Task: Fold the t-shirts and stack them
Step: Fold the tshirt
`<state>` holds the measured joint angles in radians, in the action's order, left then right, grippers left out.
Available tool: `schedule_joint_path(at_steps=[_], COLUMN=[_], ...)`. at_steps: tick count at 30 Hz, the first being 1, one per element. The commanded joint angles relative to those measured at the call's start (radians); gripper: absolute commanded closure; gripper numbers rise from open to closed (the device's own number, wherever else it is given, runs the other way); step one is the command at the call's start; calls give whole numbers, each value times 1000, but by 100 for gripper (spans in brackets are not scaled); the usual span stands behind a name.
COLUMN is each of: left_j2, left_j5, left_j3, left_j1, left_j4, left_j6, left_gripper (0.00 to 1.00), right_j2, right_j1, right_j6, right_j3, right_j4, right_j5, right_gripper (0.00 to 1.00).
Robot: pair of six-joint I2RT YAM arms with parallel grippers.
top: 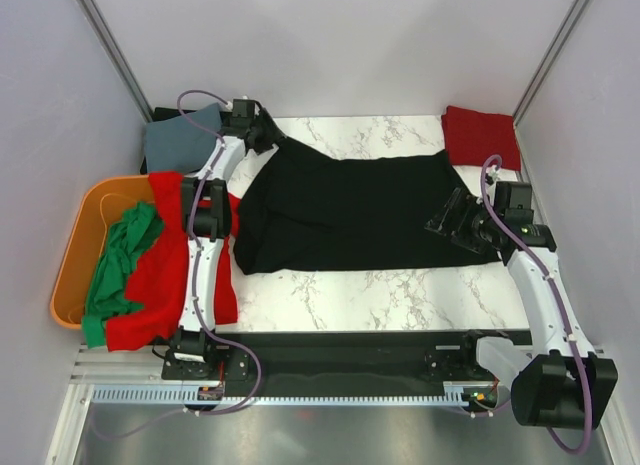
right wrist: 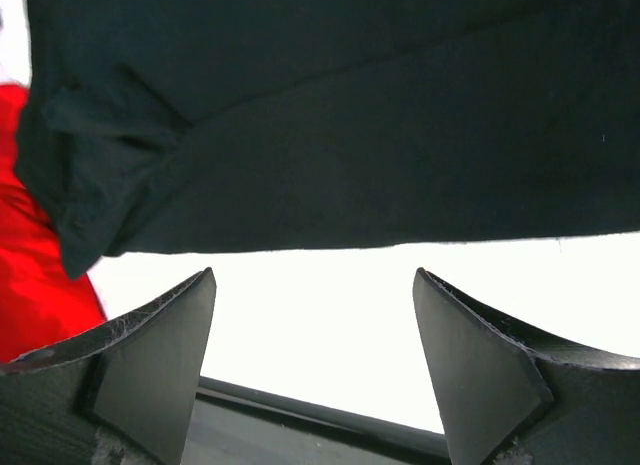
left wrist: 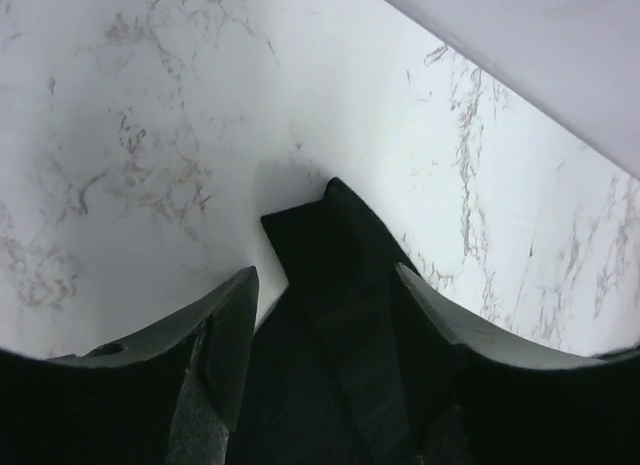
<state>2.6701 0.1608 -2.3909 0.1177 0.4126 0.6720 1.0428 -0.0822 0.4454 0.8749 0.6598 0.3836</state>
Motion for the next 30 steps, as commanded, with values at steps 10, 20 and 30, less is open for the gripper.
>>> schedule_joint_path(at_steps=[10, 20, 30], left_j2=[-2, -542, -1192], left_j5=[49, 62, 72], left_j3=[-39, 281, 1084], left_j1=[7, 14, 60], left_j4=[-88, 95, 126], left_j6=[127, 107, 95], left_gripper=[98, 98, 94], right_j2=[28, 160, 252], right_j1=[1, 1, 1], right_j6=[-16, 74, 70], right_j3=[-74, 124, 320], right_j4=[-54, -57, -2], right_j5=[-54, -170, -244], right_gripper=[13, 13, 12])
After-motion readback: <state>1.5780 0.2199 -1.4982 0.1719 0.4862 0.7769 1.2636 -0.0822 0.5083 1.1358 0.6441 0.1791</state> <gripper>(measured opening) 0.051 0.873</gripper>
